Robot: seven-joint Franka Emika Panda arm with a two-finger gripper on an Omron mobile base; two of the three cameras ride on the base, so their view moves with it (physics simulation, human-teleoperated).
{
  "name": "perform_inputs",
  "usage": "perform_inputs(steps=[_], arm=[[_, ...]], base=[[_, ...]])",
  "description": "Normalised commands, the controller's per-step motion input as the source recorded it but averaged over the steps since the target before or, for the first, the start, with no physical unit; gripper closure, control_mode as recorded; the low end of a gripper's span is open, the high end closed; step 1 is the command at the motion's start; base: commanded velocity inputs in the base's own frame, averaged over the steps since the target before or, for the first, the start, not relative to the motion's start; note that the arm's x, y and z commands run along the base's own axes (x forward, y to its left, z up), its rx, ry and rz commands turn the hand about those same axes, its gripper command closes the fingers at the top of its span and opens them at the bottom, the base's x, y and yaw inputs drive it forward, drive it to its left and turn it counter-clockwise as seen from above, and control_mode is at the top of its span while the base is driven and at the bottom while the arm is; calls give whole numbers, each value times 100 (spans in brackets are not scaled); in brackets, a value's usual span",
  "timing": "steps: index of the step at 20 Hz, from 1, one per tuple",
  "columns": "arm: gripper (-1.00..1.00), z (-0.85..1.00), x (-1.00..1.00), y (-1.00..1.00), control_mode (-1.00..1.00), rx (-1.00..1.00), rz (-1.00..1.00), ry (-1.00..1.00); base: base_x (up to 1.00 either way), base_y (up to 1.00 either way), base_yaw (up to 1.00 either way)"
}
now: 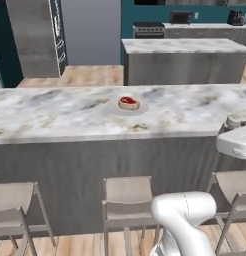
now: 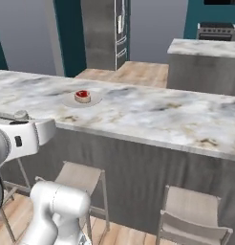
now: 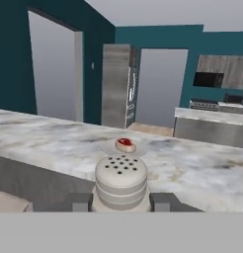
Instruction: Retrieve the shaker from the cabinet and place it next the steak on a plate on the dining table.
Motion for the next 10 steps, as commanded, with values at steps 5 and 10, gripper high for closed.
perform_inputs(steps=[5,10], arm=[[100,0,0,0,100,0,0,0],[100,0,16,-5,-100,0,6,0]], base=[[79,-17,49],[61,-21,34]])
